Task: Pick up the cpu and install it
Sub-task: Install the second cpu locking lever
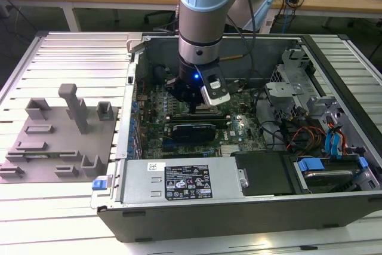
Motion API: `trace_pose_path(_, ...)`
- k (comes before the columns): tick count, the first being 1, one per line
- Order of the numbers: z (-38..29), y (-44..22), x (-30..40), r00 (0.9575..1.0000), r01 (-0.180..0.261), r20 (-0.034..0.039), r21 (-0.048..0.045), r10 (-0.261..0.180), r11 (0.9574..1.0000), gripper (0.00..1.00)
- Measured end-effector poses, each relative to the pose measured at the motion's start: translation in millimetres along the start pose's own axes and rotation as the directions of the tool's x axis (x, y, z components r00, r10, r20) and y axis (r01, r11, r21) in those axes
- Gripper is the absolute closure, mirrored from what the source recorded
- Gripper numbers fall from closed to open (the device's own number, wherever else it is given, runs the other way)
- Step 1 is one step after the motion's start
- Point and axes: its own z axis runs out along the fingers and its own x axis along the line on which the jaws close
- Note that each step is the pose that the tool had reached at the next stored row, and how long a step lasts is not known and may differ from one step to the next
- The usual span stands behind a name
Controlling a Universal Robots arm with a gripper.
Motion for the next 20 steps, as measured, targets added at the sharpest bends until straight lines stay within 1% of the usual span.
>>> trace_pose_path(4, -0.2, -2.9, -1.1, 1.0, 0.0, -0.0002, 0.0001, 0.0, 1.0, 0.89)
trace_pose_path(9, -0.3, -4.9, -0.6, 1.0, 0.0, -0.0003, -0.001, 0.0, 1.0, 0.89)
trace_pose_path(10, -0.2, -5.5, 0.8, 1.0, 0.0, -0.0005, -0.0041, 0.0, 1.0, 0.89)
trace_pose_path(11, -0.2, -5.9, 2.8, 1.0, 0.0, -0.0005, -0.0094, 0.0, 1.0, 0.89)
trace_pose_path(13, 0.4, -6.9, 6.3, 1.0, 0.003, -0.0002, -0.0324, -0.003, 0.9995, 0.89)
trace_pose_path(14, 0.7, -7.1, 6.5, 1.0, 0.008, -0.0002, -0.0401, -0.008, 0.9992, 0.89)
trace_pose_path(16, 1.1, -8.6, 6.4, 0.9997, 0.025, -0.0009, -0.0429, -0.025, 0.9988, 0.89)
trace_pose_path(20, 0.7, -13.9, 5.7, 0.9985, 0.054, -0.0034, -0.0427, -0.055, 0.9976, 0.89)
